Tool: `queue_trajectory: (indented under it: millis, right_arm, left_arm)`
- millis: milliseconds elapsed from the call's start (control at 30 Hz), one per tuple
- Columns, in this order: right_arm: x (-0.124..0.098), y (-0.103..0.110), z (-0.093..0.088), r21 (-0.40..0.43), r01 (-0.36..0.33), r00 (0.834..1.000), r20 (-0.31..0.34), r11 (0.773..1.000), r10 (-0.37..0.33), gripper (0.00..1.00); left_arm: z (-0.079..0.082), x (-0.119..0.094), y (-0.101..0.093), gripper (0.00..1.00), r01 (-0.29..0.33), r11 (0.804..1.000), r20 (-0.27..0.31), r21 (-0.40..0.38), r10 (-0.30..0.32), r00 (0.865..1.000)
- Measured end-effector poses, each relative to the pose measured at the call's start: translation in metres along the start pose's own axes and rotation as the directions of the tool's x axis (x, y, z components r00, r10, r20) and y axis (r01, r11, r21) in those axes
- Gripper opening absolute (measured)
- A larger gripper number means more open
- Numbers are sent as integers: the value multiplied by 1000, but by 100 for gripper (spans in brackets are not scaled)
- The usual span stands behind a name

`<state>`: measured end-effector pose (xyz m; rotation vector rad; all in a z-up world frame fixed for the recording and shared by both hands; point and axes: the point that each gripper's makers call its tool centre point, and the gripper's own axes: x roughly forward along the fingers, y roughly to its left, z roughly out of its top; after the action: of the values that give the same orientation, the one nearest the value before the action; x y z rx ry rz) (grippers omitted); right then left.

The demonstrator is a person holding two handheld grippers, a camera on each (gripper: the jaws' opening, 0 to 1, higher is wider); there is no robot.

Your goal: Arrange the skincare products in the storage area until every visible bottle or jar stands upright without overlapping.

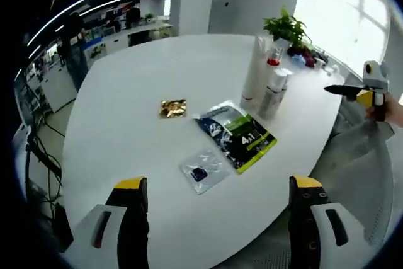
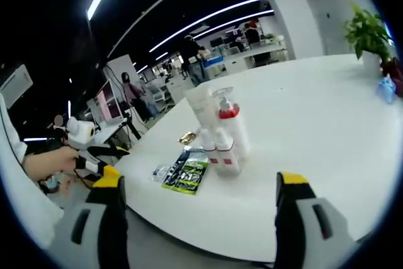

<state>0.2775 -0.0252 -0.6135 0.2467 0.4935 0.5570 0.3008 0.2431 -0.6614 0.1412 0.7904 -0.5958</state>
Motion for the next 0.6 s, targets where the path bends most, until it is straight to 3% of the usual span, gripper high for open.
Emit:
queue_trajectory:
  millis: [233, 600]
  right_arm:
    - [1, -6, 1, 14, 12, 1000, 5, 1000, -12, 100]
    - [3, -14, 3, 21, 36, 999, 5, 999, -37, 100]
  left_arm:
    - [11, 11, 11, 91, 18, 995, -50, 101, -13, 999]
    - [32, 34, 26, 90, 65, 967, -127, 246, -34, 991]
